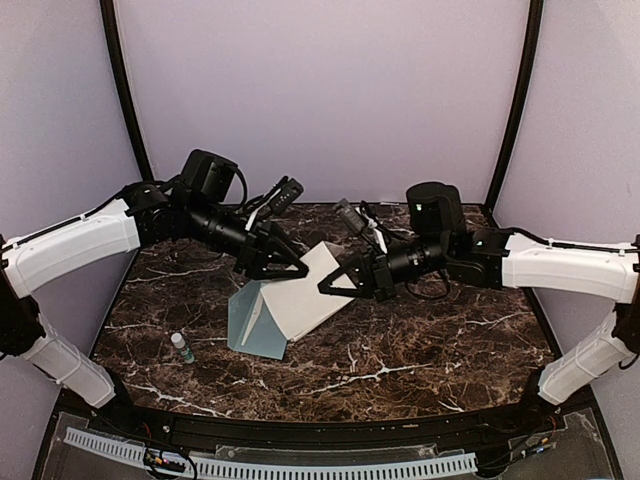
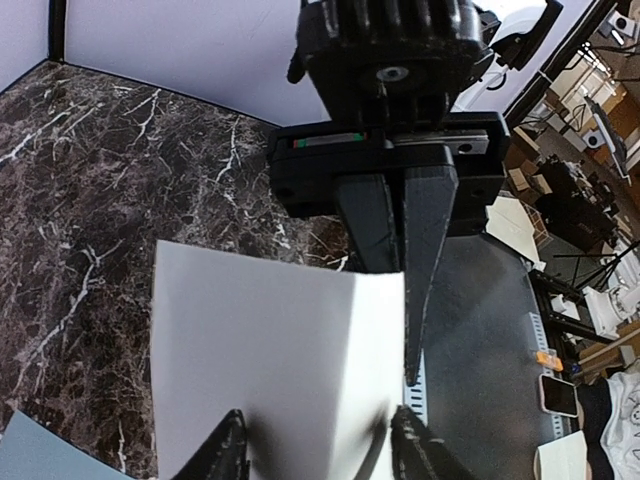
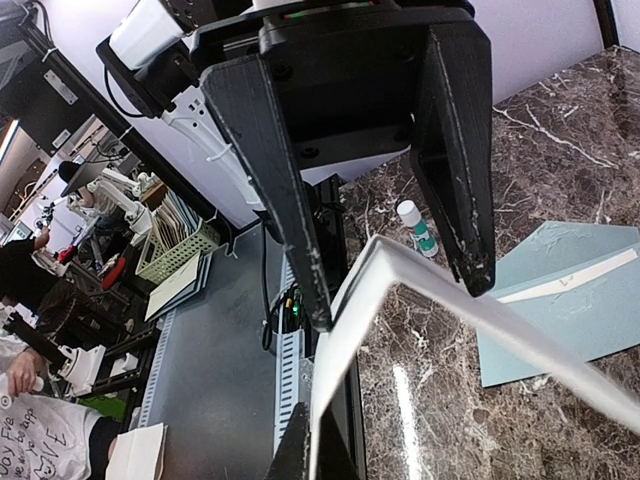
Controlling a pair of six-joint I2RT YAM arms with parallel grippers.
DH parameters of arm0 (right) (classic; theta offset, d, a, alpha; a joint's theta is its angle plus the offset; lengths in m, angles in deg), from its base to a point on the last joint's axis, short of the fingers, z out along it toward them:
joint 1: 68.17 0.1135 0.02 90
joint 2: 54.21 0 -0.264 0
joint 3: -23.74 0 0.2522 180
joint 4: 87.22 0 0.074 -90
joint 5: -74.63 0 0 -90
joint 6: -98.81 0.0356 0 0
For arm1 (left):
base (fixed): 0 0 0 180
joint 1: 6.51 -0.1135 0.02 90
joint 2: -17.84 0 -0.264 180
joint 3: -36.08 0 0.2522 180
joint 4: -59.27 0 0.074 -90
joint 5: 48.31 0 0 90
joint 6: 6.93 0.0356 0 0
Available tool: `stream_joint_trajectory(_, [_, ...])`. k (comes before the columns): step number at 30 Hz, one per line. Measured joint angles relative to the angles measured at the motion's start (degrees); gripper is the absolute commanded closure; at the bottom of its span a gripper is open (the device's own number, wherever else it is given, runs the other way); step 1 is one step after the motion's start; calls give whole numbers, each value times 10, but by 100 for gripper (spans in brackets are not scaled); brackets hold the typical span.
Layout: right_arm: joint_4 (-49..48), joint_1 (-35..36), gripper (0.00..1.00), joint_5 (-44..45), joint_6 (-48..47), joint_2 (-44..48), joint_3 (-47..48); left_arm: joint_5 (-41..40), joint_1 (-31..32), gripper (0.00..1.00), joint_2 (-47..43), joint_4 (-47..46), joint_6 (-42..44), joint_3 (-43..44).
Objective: Place the letter into the envelope and seal it
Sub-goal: Fold the letter.
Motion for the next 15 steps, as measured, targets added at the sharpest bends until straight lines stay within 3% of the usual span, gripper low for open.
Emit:
stream_joint_trajectory(6, [18,0,100,2,-8,-3,2,16,0,83,0,5,3,1])
stream_joint_trajectory(12, [28,0,100,9,-13,-3,2,28,0,99,0,12,6,1])
stream_joint_trajectory(15, [40,0,100,18,-16,-3,2,38,0,100,0,13,4,1])
